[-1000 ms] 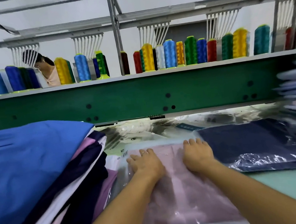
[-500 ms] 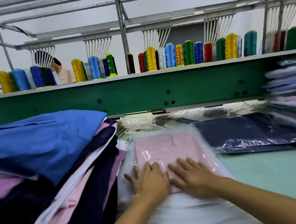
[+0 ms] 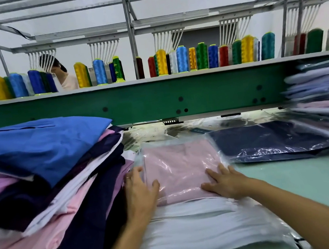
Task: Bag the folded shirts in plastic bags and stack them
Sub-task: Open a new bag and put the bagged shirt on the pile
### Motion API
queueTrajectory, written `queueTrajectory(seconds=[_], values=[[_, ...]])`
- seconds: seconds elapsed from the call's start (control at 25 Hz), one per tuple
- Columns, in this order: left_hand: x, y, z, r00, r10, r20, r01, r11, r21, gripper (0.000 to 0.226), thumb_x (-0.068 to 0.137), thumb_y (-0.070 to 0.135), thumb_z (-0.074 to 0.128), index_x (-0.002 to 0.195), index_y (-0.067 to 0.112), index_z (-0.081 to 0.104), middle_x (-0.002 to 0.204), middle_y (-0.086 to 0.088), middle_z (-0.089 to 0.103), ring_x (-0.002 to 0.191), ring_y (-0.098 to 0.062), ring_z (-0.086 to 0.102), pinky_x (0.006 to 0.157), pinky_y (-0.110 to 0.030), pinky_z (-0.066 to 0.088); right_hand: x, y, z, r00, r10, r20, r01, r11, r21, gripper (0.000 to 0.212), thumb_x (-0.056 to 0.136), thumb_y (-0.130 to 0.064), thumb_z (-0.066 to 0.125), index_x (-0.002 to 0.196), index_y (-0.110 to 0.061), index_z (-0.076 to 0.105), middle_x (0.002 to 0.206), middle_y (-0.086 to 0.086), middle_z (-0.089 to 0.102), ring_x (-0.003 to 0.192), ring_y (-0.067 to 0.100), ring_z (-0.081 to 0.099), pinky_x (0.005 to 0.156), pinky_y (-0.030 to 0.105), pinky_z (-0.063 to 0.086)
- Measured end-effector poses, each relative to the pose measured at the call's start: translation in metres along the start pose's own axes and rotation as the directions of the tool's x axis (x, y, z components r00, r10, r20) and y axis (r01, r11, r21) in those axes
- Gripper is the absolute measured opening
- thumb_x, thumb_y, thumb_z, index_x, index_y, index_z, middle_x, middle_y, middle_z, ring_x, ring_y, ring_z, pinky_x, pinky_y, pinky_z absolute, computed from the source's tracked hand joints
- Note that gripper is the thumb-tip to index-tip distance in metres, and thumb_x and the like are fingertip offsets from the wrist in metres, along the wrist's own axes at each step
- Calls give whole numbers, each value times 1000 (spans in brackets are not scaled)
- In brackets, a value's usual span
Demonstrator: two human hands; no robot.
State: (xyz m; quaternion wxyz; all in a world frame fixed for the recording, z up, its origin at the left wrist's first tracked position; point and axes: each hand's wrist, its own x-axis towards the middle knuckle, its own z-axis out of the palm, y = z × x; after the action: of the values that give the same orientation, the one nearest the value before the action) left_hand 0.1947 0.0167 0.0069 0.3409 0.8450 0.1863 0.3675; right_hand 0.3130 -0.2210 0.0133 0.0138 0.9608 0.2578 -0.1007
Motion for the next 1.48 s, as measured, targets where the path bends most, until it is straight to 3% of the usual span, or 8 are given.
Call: queueTrajectory(seconds=[0.16,0.28,0.36,0.48,0.6,0.96,1.32,1.48], values=[[15,7,-24,913,-336,230,405,690,-600,39,87,11,71,121,6,52,107,-13,66,85,-24,66,76,-39,55,10,11,3,992,90,-92,-79,990,117,102,83,-88,13,159,-21,18,167,12,7,153,40,7,122,56,15],[13,13,-36,726,-309,615,683,431,-590,17,91,22,65,96,7,67,70,-6,63,48,-9,51,42,-21,48,8,16,1,975,33,-222,-20,998,64,73,88,-77,28,132,-23,48,145,12,44,138,37,38,111,47,35],[9,18,-40,635,-265,726,760,381,-526,24,91,27,60,72,13,65,58,1,49,38,-3,34,33,-14,33,6,11,-6,899,-16,-438,96,982,161,42,97,-51,49,129,-26,58,137,1,56,130,28,49,105,41,42],[12,23,-43,654,-205,728,755,234,-612,32,90,20,59,59,18,52,55,5,39,35,-2,24,30,-13,23,-10,-21,-19,792,-125,-598,424,817,392,24,97,-41,59,120,-43,64,116,-20,68,100,-1,62,86,23,52],[12,24,-42,710,-199,675,701,112,-704,34,91,14,58,59,19,47,56,5,42,35,-2,26,31,-14,27,-28,-53,-23,798,-305,-520,551,718,424,22,92,-54,56,109,-45,66,95,-23,67,82,2,64,67,17,51],[10,22,-38,701,-85,708,713,42,-700,31,77,25,72,58,19,48,56,6,31,34,-2,24,30,-14,21,-39,-90,-21,636,-467,-615,634,770,70,24,94,-52,40,97,-33,55,79,-17,61,73,11,57,67,40,51],[9,22,-39,764,-171,622,644,144,-751,38,94,26,64,58,18,55,52,7,29,36,-3,23,31,-15,21,-21,-143,-24,424,-338,-840,550,833,-58,19,104,-44,41,112,-30,51,79,-6,67,68,19,59,52,36,42],[8,23,-39,777,-198,598,621,82,-779,36,95,22,59,62,17,47,51,8,26,36,-4,22,33,-14,19,-20,-149,-30,322,-374,-870,446,870,-209,14,98,-33,58,90,-22,58,72,-4,65,63,22,58,43,33,41]])
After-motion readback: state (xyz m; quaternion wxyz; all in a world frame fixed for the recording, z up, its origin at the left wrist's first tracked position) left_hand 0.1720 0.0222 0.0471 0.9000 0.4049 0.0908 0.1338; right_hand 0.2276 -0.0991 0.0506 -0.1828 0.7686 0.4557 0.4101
